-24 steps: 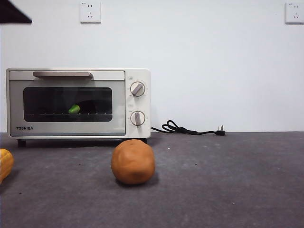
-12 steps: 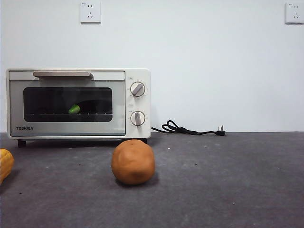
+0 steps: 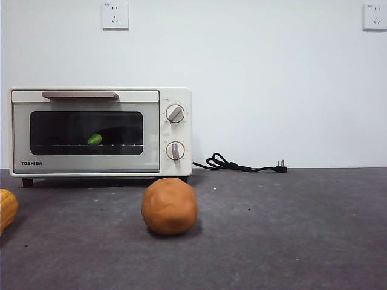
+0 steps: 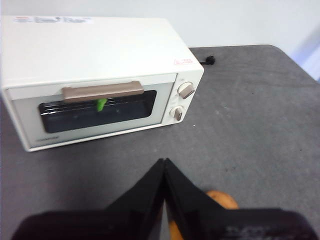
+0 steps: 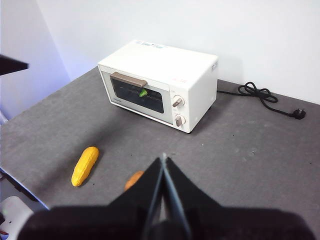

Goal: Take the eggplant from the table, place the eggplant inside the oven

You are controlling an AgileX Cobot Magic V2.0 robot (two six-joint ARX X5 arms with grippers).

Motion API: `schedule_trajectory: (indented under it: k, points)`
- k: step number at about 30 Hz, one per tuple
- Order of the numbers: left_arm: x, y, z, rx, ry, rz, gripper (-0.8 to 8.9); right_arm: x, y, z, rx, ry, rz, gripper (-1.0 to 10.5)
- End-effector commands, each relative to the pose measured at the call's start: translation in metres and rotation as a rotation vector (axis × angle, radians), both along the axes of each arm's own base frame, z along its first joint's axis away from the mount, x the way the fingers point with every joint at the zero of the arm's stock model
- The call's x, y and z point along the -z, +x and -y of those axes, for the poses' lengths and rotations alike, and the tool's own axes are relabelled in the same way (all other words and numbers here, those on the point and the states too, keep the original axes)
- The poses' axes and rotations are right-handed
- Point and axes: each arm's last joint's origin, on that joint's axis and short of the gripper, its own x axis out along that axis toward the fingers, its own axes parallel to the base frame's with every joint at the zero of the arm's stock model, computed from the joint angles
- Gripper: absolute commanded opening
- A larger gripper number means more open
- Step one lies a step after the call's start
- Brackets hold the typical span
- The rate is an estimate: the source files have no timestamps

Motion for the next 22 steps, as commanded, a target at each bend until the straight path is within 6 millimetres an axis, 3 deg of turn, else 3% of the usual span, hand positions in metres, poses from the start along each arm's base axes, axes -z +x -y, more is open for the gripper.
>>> schedule_trajectory:
  k: [1, 8, 22]
  points:
    - [0.002, -0.019, 0.001, -0.061, 0.050, -0.008, -0.08, 0.003, 0.000, 0.000, 0.005, -0.015, -0.024, 0.0]
    - [0.003, -0.055, 0.004, -0.108, 0.074, 0.014, -0.08, 0.003, 0.000, 0.000, 0.006, -0.014, -0.024, 0.0]
    - [0.003, -0.055, 0.004, -0.108, 0.074, 0.014, -0.04, 0.003, 0.000, 0.000, 0.007, -0.015, -0.024, 0.0]
